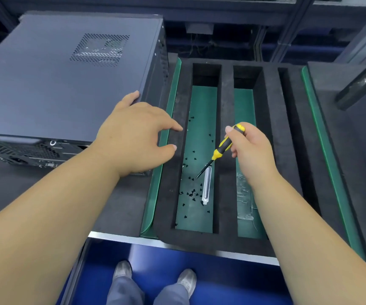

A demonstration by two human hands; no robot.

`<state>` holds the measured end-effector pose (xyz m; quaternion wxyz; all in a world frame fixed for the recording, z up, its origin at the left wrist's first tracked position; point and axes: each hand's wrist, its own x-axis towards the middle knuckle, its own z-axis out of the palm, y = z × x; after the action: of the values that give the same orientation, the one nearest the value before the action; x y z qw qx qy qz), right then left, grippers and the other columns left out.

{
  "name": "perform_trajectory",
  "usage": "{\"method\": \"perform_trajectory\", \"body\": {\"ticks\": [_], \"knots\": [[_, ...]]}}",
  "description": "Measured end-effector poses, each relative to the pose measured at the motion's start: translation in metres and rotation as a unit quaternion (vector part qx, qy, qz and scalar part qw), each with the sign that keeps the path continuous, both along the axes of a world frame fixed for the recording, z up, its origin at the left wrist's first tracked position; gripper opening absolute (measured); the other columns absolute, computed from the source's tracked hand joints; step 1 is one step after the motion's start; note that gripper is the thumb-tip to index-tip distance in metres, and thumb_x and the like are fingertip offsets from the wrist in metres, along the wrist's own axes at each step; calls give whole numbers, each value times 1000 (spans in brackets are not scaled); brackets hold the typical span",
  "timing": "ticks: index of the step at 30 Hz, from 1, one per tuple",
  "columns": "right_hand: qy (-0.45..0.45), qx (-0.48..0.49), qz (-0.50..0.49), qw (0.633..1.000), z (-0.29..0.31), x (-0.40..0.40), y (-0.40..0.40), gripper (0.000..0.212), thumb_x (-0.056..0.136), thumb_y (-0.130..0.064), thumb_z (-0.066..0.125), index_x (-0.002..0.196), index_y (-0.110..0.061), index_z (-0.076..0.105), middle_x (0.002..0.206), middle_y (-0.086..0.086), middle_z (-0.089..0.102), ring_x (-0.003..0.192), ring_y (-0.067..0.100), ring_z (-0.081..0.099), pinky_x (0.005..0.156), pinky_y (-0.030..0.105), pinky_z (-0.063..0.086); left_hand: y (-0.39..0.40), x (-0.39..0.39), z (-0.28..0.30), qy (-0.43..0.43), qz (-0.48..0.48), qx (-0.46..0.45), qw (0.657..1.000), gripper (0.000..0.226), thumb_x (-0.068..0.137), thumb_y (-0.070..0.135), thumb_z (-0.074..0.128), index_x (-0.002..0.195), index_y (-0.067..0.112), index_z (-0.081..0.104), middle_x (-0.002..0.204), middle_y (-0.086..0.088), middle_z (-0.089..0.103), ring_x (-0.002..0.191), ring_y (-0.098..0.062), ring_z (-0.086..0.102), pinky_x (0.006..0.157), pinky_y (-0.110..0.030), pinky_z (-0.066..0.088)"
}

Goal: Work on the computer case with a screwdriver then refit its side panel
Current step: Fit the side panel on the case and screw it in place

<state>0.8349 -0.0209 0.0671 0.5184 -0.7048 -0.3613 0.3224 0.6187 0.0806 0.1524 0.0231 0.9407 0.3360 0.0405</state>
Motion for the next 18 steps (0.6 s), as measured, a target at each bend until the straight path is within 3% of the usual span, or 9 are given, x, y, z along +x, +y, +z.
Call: {"method": "perform_trajectory", "body": {"ticks": [6,8,10,13,18], "knots": [[24,34,-26,999,32,-18,11,36,90,-34,53,75,-3,44,58,-10,60,60,11,43,67,30,39,0,-4,2,-30,-22,-29,999,38,82,48,56,119,46,62,124,21,61,122,-5,49,122,-38,5],[29,48,-33,998,47,-25,12,36,89,-34,53,74,-2,48,53,-11,55,58,8,43,67,29,37,-2,-8,5,-94,-36,-67,993,34,84,37,61,118,43,65,122,21,62,120,-2,51,120,-35,16],[42,74,-42,995,62,-32,11,38,87,-34,55,75,2,49,54,-8,52,56,7,42,64,27,34,-6,-17,9,-211,-31,-154,965,32,87,23,64,115,38,68,117,21,63,115,2,53,109,-26,35],[73,127,-55,988,88,-43,7,42,85,-33,58,80,8,48,65,5,50,57,11,39,58,22,35,-11,-43,16,-366,11,-240,899,33,88,9,62,111,32,71,109,15,67,109,-3,59,96,-19,45],[73,197,-16,977,133,-93,10,25,83,-33,60,73,-11,59,72,16,48,56,14,39,49,21,33,-10,-118,22,-426,52,-227,874,29,91,6,61,109,26,72,105,11,70,104,-7,63,91,-15,45]]}}
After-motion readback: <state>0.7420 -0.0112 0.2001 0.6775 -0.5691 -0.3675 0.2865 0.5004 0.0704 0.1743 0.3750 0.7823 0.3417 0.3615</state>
